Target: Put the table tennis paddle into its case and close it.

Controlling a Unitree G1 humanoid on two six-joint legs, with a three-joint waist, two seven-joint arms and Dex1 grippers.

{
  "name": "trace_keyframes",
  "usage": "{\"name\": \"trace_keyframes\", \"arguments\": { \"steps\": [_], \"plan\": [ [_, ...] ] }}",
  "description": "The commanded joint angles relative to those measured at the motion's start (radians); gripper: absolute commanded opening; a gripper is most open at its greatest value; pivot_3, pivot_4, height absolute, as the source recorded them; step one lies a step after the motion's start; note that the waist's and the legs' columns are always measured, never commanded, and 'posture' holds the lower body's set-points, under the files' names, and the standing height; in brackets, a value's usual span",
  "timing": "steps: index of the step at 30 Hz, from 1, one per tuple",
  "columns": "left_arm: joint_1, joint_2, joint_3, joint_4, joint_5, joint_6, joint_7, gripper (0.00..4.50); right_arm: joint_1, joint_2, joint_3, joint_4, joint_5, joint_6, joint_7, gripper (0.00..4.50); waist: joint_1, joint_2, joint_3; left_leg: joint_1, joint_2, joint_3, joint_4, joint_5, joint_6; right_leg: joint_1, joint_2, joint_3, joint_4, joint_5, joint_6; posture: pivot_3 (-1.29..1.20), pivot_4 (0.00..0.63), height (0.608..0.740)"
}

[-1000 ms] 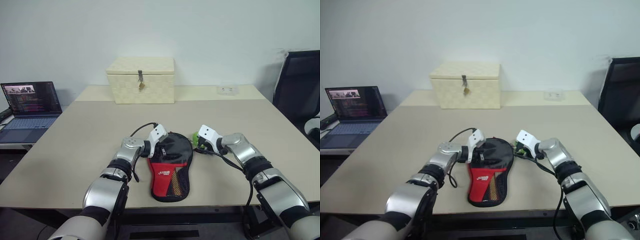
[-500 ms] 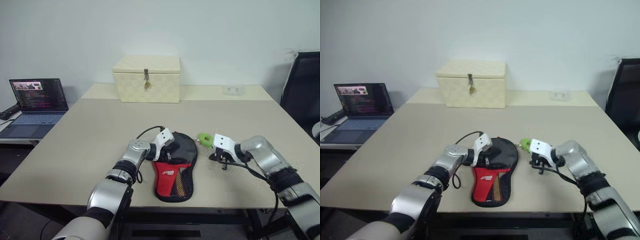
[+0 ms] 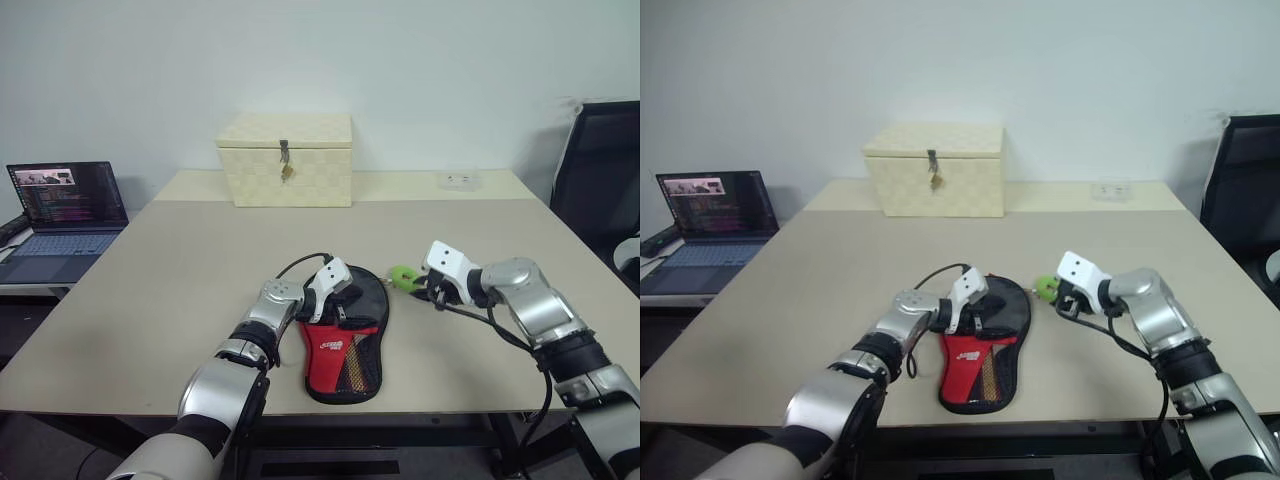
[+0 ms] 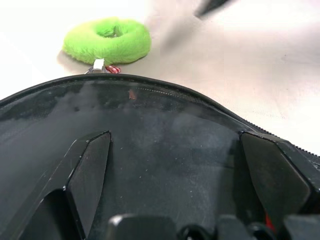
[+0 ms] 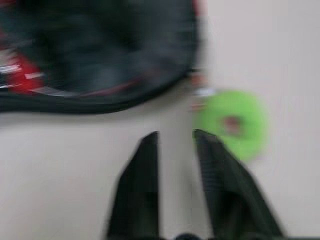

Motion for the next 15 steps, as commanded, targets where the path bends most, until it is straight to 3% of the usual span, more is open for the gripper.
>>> {"name": "trace_keyframes", "arguments": {
  "steps": [1,3,15],
  "plan": [
    [-0.008,0.010,-0.003,-0.004,0.003,-0.006,0.000,4.50,-0.088,0.032,0.029,0.188,-0.083,-0.163,-0.104,2.73,-0.003,0.000,0.000,0.000,0.000,0.000,0.000,0.000,0.000,0.000,0.000,0.000,0.000,0.000,0.000,0.00,0.150,0.740],
    [-0.009,0.014,-0.002,-0.005,0.003,-0.005,0.000,4.50,-0.129,0.063,0.054,0.295,-0.116,-0.220,-0.122,3.42,-0.004,0.000,0.000,0.000,0.000,0.001,-0.001,0.000,0.000,0.000,0.000,0.001,0.000,0.000,0.000,0.00,0.150,0.740],
    [-0.009,0.026,-0.001,-0.008,0.002,-0.003,0.004,4.50,-0.292,0.205,0.109,0.702,-0.226,-0.401,-0.199,3.42,-0.015,0.000,0.000,0.002,0.001,0.001,-0.001,0.000,0.000,0.000,0.001,0.001,0.001,0.000,0.000,0.00,0.150,0.740]
  ]
}}
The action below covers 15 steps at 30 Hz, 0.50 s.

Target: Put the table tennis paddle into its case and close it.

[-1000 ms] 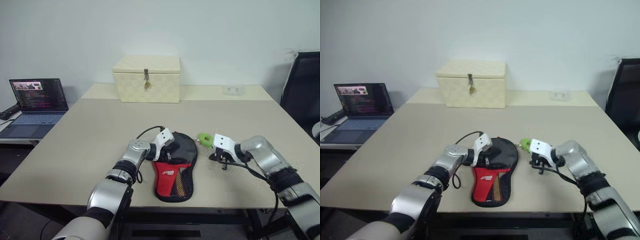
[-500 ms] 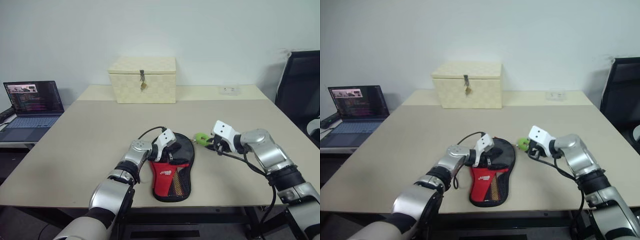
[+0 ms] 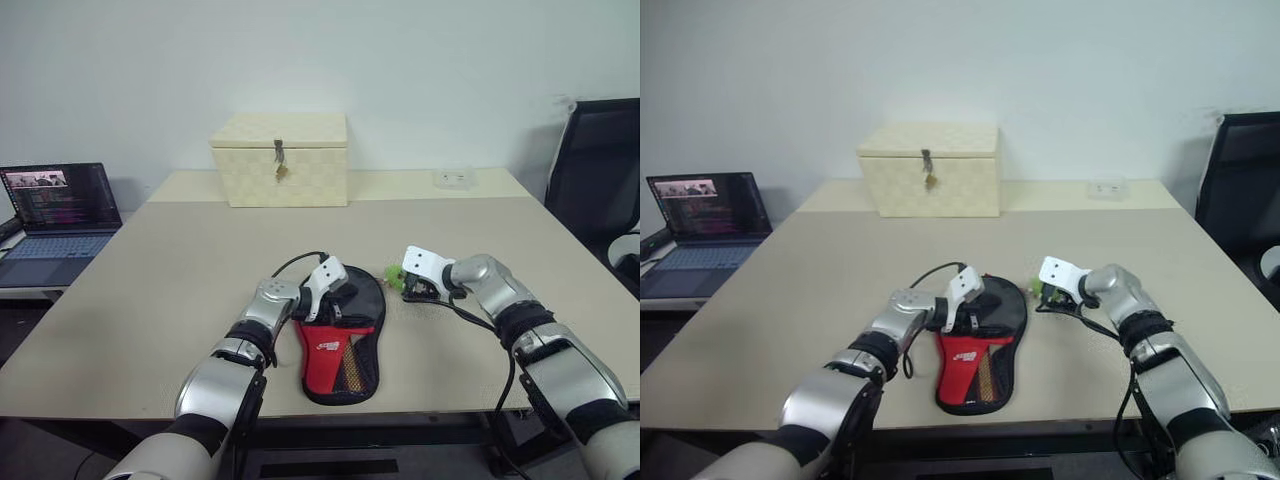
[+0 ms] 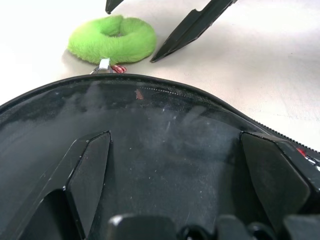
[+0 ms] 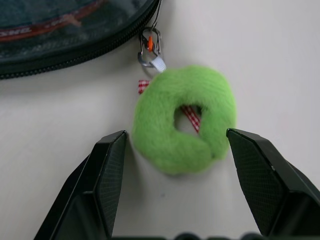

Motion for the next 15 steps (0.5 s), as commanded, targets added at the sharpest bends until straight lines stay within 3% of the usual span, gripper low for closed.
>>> {"name": "trace_keyframes", "arguments": {
  "steps": [1,5,12,15],
  "plan": [
    [-0.007,0.007,-0.002,-0.008,0.002,-0.005,0.002,4.50,-0.050,0.041,-0.003,0.086,-0.021,-0.009,-0.032,3.42,-0.003,0.000,0.000,0.000,0.000,0.000,0.000,0.000,0.000,0.000,0.000,0.001,0.000,0.000,0.000,0.00,0.150,0.740],
    [-0.005,0.006,-0.003,-0.008,0.003,-0.005,0.004,4.50,-0.073,0.065,-0.009,0.149,-0.020,0.014,0.004,2.51,-0.006,0.000,0.000,0.003,0.000,0.001,0.000,0.000,0.000,0.002,0.000,0.001,0.001,0.000,0.000,0.00,0.150,0.740],
    [0.002,0.001,-0.006,-0.006,0.008,-0.006,0.011,4.50,-0.080,0.072,0.005,0.179,-0.036,0.037,0.113,0.13,-0.006,0.000,0.000,0.004,0.000,0.001,0.000,0.000,0.000,0.003,0.000,0.001,0.001,0.000,0.000,0.00,0.150,0.740],
    [0.006,-0.001,-0.007,-0.004,0.010,-0.007,0.014,4.50,-0.079,0.067,0.001,0.178,-0.037,0.040,0.124,0.03,-0.005,0.000,0.000,0.004,0.000,0.000,0.000,0.000,0.000,0.004,0.000,0.001,0.001,0.000,0.000,0.00,0.150,0.740]
  ]
}}
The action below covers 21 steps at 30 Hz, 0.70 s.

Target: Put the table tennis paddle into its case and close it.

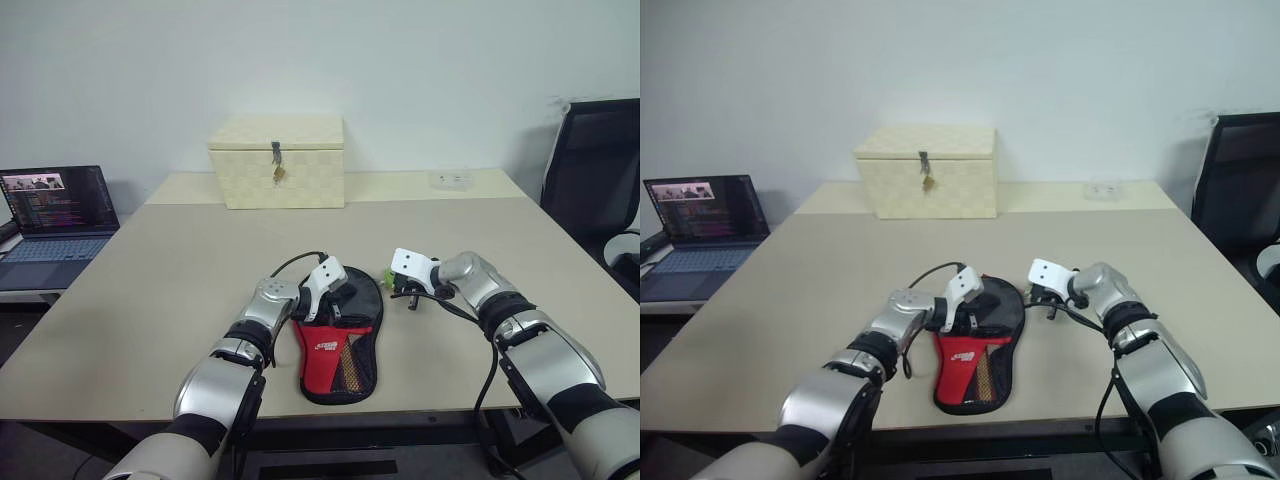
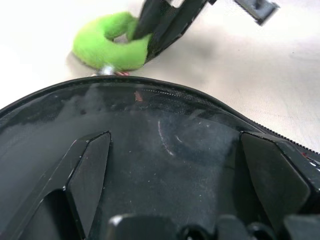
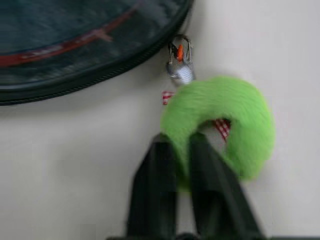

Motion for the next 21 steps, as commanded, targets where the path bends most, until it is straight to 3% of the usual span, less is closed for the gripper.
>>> {"name": "trace_keyframes", "arguments": {
  "steps": [1,7,12,21],
  "plan": [
    [0.005,-0.002,-0.005,-0.004,0.003,-0.007,0.006,4.50,0.008,0.000,0.002,0.018,-0.011,0.018,0.036,0.03,0.001,0.000,0.000,0.000,0.000,0.000,0.000,0.000,0.000,0.000,0.000,0.000,0.000,0.000,0.000,0.00,0.150,0.740],
    [0.011,-0.003,-0.008,0.001,0.004,-0.007,0.012,4.50,0.041,-0.056,0.004,-0.050,-0.001,0.008,0.155,0.03,0.006,0.000,0.000,0.000,0.000,0.000,-0.002,0.000,0.000,0.000,0.000,0.000,-0.001,0.000,0.000,0.00,0.150,0.740],
    [0.020,-0.015,-0.019,-0.003,0.006,-0.004,-0.021,4.50,0.115,-0.165,-0.006,-0.240,0.022,0.025,0.290,0.03,0.017,0.000,0.000,-0.001,-0.001,-0.001,-0.003,0.000,0.000,0.000,-0.001,-0.001,-0.003,0.000,0.000,0.00,0.150,0.740],
    [0.040,-0.026,-0.062,0.004,0.039,-0.020,-0.050,4.50,0.399,-0.259,-0.024,-0.888,0.134,0.324,0.462,0.03,0.031,0.000,0.000,-0.002,-0.001,-0.001,-0.003,0.000,0.000,0.000,-0.001,-0.002,-0.004,0.000,0.001,0.00,0.150,0.740]
  ]
}}
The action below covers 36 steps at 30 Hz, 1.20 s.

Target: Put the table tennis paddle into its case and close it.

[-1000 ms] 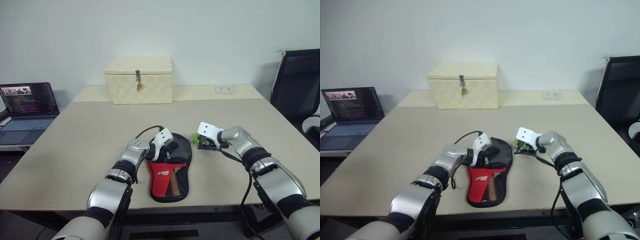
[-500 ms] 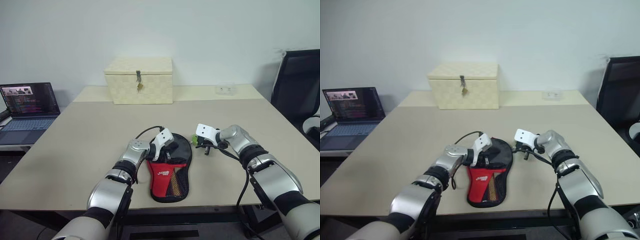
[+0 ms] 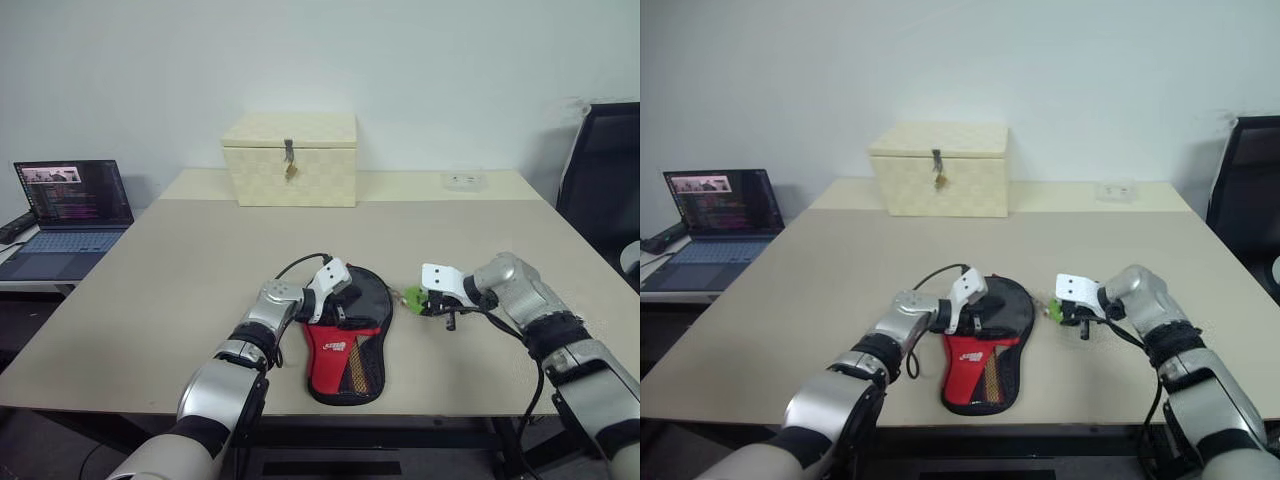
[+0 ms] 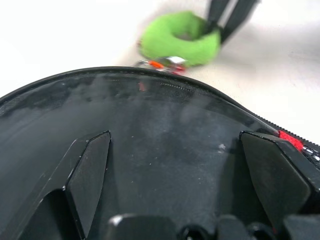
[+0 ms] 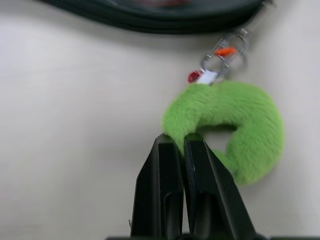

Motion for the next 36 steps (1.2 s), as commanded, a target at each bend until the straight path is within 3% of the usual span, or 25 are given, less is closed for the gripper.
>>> {"name": "trace_keyframes", "arguments": {
  "steps": [1,18,36],
  "plan": [
    [0.034,0.000,-0.052,0.013,0.049,-0.016,-0.030,4.50,0.078,-0.016,-0.003,-0.232,0.061,0.140,0.070,0.03,0.002,0.000,0.000,0.000,0.000,0.000,0.000,0.000,0.000,0.000,0.000,0.000,0.000,0.000,0.000,0.00,0.150,0.740],
    [0.059,-0.015,-0.095,0.031,0.084,-0.036,-0.005,4.50,0.335,-0.222,-0.028,-0.861,0.274,0.520,0.136,0.03,0.003,0.000,0.000,0.002,0.000,-0.001,0.000,0.000,0.000,0.004,0.000,-0.001,-0.003,-0.003,0.005,0.00,0.150,0.740],
    [0.016,-0.093,-0.112,0.070,0.114,-0.023,0.093,4.50,0.537,-0.354,-0.111,-1.347,0.619,0.896,0.009,0.03,0.034,-0.001,-0.003,0.005,-0.002,-0.005,0.001,-0.001,0.000,0.014,-0.003,-0.005,-0.015,-0.002,0.010,0.00,0.150,0.740]
  ]
}}
